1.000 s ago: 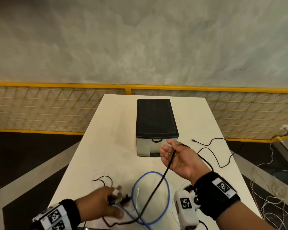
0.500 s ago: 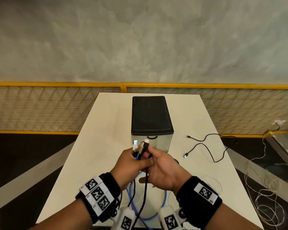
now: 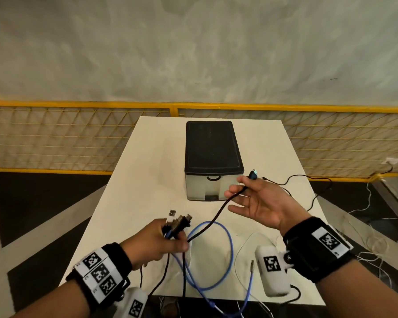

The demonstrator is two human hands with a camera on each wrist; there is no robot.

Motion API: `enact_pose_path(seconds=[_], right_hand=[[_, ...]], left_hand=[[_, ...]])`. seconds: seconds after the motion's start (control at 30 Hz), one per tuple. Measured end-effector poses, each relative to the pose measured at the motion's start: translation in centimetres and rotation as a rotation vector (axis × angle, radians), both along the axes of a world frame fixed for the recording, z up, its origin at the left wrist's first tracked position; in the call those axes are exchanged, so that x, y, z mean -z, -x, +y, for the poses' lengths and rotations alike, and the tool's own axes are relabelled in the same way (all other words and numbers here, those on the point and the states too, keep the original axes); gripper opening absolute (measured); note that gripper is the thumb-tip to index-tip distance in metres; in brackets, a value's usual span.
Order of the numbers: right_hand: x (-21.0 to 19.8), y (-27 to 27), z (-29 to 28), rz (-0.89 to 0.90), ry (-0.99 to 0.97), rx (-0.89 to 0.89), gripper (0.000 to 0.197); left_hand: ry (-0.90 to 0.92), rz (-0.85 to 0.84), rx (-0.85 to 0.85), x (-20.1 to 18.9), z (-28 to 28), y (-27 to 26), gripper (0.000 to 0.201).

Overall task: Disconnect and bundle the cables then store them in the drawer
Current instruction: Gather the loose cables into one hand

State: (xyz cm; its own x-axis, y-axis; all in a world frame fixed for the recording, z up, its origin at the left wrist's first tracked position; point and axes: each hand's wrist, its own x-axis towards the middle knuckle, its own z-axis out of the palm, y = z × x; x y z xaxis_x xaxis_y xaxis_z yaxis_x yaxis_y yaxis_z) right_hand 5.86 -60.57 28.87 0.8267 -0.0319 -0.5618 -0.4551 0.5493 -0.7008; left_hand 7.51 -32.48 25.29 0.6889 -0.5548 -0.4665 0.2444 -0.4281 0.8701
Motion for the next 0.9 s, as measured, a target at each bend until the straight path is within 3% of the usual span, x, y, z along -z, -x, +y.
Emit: enact_pose_path(seconds=[0.2, 0.33, 0.43, 0.5, 0.57, 0.67, 0.73, 0.87, 0.9], right_hand=[[0.3, 3.4, 1.7, -0.035, 0.44, -0.528, 0.0], [2.1, 5.9, 4.0, -0.146, 0.779, -0.875, 0.013], [3.9, 7.7, 6.2, -0.341, 1.039, -1.135, 0.023], [5.5, 9.0, 7.7, -0.376, 1.072, -1.288, 0.026], [7.5, 9.9, 8.5, -0.287, 1.096, -1.418, 0.028], [8.7, 9.5, 7.2, -0.203, 1.138, -1.584, 0.03], [8.9, 8.5, 4.8, -0.136, 1.209, -1.491, 0.04], [10.8, 5.2, -2.5, -0.047, 1.638, -0.785, 0.034], [11.2, 4.9, -4.3, 0.013, 1.723, -0.693, 0.038]], left_hand=[[0.147, -0.001, -0.298, -0.5, 0.3, -2.3, 0.024], [0.155, -0.03, -0.334, -0.5, -0.1, -3.2, 0.017], [0.185, -0.019, -0.312, -0.5, -0.6, -3.3, 0.018], [0.188, -0.023, -0.283, -0.6, -1.1, -3.1, 0.027], [0.172, -0.029, -0.253, -0.6, -1.4, -2.9, 0.042], [0.14, -0.032, -0.245, -0.5, -1.5, -2.7, 0.041], [0.126, -0.036, -0.25, -0.4, -1.4, -2.7, 0.022], [0.15, -0.042, -0.283, -0.2, -1.4, -2.7, 0.026], [0.158, -0.043, -0.296, -0.2, -1.5, -2.7, 0.028]])
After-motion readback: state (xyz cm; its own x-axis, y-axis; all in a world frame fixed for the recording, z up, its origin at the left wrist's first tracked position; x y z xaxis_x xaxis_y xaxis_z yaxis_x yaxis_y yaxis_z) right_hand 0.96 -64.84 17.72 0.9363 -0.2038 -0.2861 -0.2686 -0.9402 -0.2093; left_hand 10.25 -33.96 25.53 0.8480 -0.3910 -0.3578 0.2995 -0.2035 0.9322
